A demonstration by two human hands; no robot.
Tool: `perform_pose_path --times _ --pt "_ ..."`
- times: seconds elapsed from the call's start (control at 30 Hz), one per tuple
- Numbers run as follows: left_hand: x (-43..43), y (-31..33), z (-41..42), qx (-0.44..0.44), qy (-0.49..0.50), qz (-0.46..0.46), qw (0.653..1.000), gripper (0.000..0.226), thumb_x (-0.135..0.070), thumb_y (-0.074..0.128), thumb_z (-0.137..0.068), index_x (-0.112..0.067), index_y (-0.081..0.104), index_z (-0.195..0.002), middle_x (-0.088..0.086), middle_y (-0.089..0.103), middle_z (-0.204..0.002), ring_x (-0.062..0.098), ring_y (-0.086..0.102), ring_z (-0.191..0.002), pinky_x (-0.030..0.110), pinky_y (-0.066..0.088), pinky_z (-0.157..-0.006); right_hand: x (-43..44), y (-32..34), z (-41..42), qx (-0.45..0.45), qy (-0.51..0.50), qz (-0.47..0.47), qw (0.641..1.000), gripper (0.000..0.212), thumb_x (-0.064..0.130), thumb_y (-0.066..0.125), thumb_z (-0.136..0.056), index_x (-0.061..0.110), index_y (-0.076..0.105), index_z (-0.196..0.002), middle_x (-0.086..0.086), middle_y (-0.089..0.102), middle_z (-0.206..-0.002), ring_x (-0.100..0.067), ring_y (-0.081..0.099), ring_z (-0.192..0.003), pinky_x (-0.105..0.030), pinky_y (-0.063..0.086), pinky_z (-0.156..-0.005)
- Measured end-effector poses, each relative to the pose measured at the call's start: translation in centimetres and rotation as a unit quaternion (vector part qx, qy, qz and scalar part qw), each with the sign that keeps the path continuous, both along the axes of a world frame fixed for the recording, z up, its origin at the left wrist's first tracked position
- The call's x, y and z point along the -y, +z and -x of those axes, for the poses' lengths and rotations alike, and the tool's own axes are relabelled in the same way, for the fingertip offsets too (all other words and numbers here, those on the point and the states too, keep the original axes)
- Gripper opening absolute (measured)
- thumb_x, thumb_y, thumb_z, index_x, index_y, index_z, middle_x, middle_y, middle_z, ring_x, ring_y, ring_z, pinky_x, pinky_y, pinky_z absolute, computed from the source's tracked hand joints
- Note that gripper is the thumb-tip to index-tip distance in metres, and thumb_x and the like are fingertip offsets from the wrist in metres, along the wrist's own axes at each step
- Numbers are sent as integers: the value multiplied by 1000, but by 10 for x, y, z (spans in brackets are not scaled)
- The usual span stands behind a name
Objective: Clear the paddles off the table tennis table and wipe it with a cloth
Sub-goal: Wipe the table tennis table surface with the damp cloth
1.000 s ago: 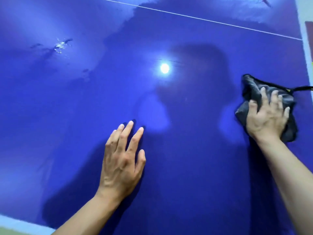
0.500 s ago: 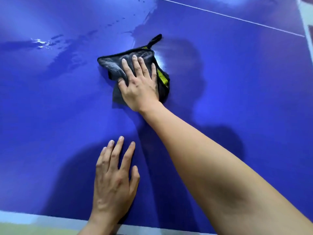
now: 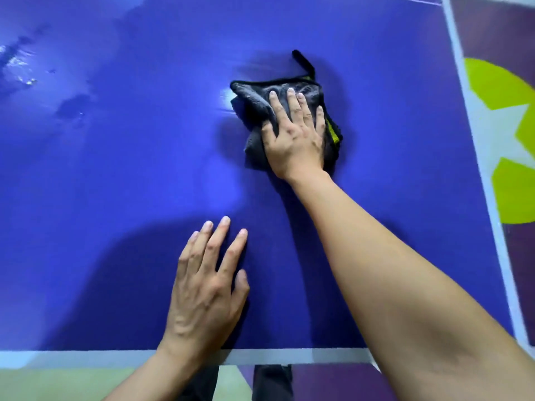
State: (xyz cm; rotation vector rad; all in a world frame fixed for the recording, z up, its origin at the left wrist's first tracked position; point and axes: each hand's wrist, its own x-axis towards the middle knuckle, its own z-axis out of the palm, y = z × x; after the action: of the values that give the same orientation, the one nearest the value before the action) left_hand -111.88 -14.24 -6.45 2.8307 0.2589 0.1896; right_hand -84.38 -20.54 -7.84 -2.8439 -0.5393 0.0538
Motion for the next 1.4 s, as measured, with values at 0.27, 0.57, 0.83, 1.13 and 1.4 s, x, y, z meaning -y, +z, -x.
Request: perform_pose_path --times 0.27,0.57,0.83,1.13,1.4 --pt "62 -13 -5 -10 -19 -28 999 58 -30 40 -92 -7 49 -145 10 40 -158 32 33 -148 49 22 -123 261 1 -23 10 -155 15 988 60 49 36 -105 34 24 -161 -1 17 -171 -17 10 -157 -49 -1 -127" --pt "73 -2 -7 -16 11 -45 999 59 -32 41 -90 -7 55 -142 12 41 -156 35 37 -146 53 25 -121 334 -1 -7 -2 -190 12 982 66 58 30 -103 31 22 -162 -7 14 -171 -22 9 -158 -52 0 -126" --pt "17 -14 80 27 77 -32 996 63 -35 45 -91 -14 45 -150 7 29 -163 31 26 -152 55 21 -122 286 9 7 5 -135 14 991 82 66 21 -90 26 28 -161 -15 20 -168 -28 15 -156 -57 6 -125" --pt "-91 -25 151 43 102 -7 994 56 -31 41 -94 -13 50 -147 8 34 -161 33 32 -149 53 24 -121 -24 -1 106 32 73 36 996 63 55 34 -103 36 21 -162 -3 12 -171 -17 6 -158 -49 -2 -127" --pt "-95 -18 152 30 95 18 995 57 -27 44 -93 -12 49 -147 12 37 -159 35 33 -148 53 25 -121 -150 2 170 1 238 -3 971 60 54 36 -103 44 22 -160 4 12 -171 -12 4 -158 -47 -3 -126"
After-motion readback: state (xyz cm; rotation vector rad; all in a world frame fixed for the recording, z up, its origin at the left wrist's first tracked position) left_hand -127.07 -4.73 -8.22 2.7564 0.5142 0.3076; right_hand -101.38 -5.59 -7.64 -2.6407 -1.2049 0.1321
